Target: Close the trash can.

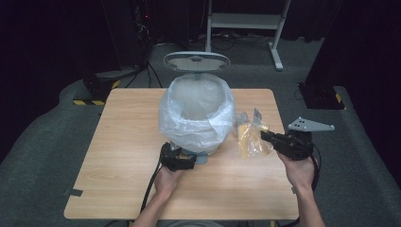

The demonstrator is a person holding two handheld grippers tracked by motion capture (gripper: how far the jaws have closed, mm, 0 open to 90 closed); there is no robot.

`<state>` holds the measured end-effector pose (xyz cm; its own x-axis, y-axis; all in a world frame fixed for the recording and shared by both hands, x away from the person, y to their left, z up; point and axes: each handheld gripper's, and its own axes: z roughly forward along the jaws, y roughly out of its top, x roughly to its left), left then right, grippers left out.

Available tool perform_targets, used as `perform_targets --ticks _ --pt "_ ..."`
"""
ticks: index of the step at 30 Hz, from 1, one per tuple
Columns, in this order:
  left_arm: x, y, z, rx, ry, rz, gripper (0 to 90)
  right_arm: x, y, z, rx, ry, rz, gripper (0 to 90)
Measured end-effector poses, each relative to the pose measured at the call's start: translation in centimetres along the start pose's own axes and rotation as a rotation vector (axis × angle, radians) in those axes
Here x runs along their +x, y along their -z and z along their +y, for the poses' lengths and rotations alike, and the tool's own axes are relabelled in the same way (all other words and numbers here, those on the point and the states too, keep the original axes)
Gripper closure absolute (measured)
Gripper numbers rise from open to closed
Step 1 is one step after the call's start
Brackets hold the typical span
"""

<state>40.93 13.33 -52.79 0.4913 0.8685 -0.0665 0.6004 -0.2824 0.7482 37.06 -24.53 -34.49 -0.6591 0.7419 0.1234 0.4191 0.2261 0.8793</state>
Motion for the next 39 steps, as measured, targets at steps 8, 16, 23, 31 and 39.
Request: perform_targets --ticks 8,16,23,31,39 --pt "0.0 0.0 0.0 0.000 0.001 -0.001 6.9 0.3 -0.1 2.1 -0.002 0.026 0.039 87.2" --pt "0.0 -0.1 0.0 -0.015 0.016 0.004 6.9 0.5 -0.5 4.0 -0.013 0.036 0.074 87.2" --pt "0.0 -0.1 0.0 -0.016 0.017 0.004 6.9 0.8 -1.0 6.5 -0.014 0.047 0.105 87.2" --pt "0.1 -0.1 0.0 -0.012 0.017 0.006 6.9 1.5 -2.3 8.7 0.001 0.067 0.132 87.2" --pt "0.1 -0.1 0.0 -0.010 0.020 0.001 6.9 2.5 -3.8 10.6 0.019 0.081 0.156 87.2"
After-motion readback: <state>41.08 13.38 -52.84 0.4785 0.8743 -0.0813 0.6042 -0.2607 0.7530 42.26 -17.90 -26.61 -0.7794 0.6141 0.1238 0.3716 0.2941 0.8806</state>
